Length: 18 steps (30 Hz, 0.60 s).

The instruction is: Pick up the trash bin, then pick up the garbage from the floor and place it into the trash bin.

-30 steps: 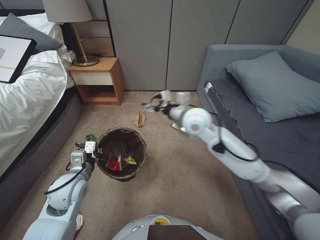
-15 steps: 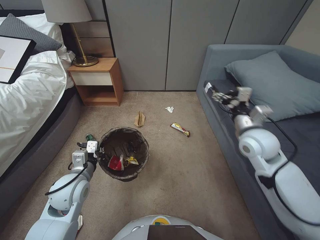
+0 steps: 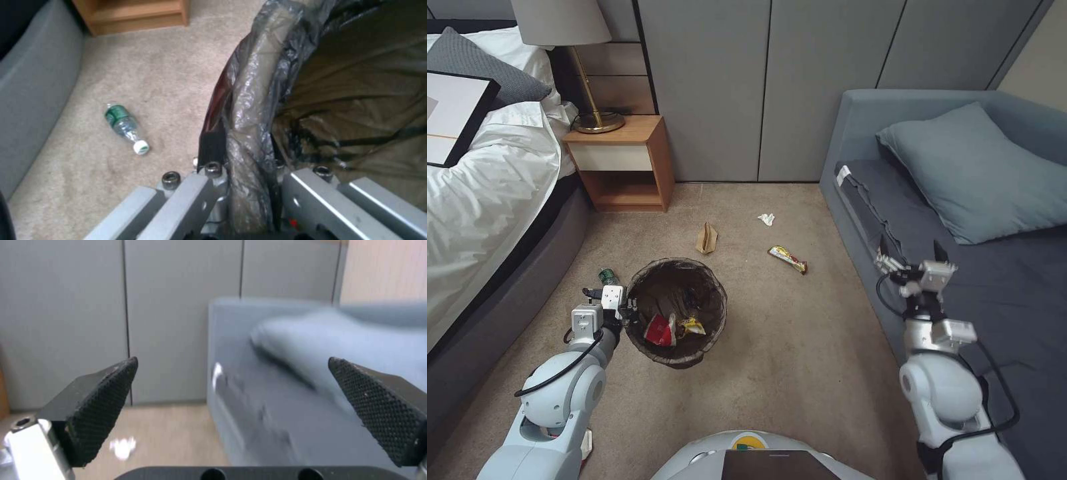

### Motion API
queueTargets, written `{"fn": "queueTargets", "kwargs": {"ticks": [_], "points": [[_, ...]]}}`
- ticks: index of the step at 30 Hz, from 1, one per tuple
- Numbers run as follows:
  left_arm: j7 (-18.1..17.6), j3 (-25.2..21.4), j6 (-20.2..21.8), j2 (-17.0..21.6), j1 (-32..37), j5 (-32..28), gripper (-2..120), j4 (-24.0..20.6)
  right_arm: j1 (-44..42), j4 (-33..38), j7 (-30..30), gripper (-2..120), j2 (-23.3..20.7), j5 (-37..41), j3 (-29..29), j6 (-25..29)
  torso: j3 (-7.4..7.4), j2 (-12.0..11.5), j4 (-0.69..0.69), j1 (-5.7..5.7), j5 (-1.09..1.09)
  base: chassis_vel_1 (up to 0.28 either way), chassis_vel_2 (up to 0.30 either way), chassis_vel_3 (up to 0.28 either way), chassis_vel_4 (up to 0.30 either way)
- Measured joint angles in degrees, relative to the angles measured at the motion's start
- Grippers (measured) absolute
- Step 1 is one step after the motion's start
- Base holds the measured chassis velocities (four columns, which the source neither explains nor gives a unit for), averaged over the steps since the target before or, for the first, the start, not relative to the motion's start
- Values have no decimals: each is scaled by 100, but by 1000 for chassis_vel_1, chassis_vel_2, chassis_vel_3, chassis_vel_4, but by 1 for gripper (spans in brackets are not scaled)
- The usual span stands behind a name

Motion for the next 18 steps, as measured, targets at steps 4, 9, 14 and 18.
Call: {"fn": "queueTargets", "kwargs": {"ticks": [4,9,14,18], "points": [[127,-11,-64,-5,61,10,0,-55,-312,-190,-83,100,308,-10,-47,130,0,0,-1,0,2,0,0,0,0],[129,-4,-67,3,62,17,0,-55,-201,-217,-89,100,269,33,-44,31,0,0,-1,0,1,0,0,0,0],[129,15,-68,1,60,42,0,-43,-25,-246,34,100,182,32,-140,-185,1,0,-1,0,1,0,0,0,0],[126,11,-69,-8,90,55,0,-51,75,-289,90,100,156,47,-233,-317,1,0,-1,0,1,0,0,0,0]]}}
